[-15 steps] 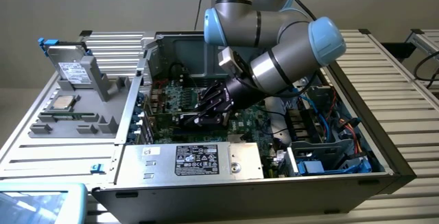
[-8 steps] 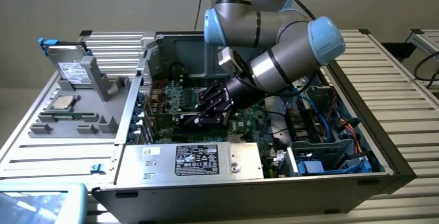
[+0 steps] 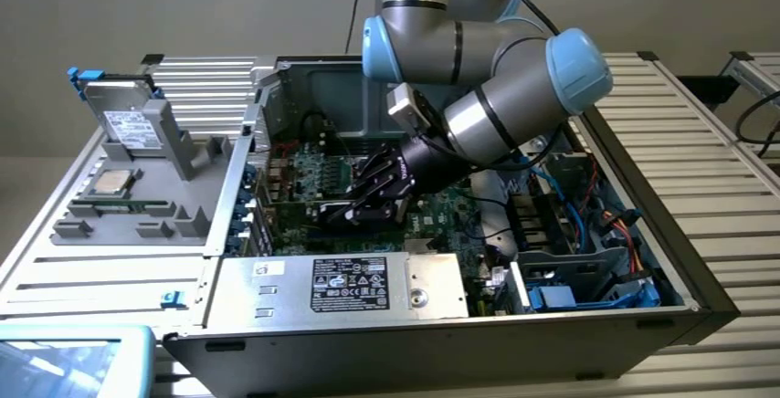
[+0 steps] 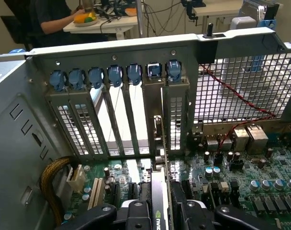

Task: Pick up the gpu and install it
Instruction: 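Insert the gpu into the slot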

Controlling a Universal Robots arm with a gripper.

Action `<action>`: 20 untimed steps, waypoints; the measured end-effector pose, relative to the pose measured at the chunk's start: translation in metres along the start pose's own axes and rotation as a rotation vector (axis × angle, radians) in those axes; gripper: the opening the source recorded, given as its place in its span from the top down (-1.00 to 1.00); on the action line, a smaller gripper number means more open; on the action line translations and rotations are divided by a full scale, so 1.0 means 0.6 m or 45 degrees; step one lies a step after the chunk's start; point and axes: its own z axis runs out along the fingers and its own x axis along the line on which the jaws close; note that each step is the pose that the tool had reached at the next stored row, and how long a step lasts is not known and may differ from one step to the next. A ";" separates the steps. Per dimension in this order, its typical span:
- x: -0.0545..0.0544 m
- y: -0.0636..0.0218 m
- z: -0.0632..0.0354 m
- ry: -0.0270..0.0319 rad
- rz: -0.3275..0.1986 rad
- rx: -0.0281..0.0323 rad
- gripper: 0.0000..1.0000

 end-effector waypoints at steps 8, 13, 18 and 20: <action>-0.001 -0.002 0.001 0.0008 0.002 0.0045 0.44; -0.001 -0.002 0.001 0.0005 0.001 0.0058 0.44; -0.001 -0.002 0.001 0.0001 0.002 0.0063 0.44; -0.001 -0.002 0.001 0.0000 0.001 0.0063 0.44</action>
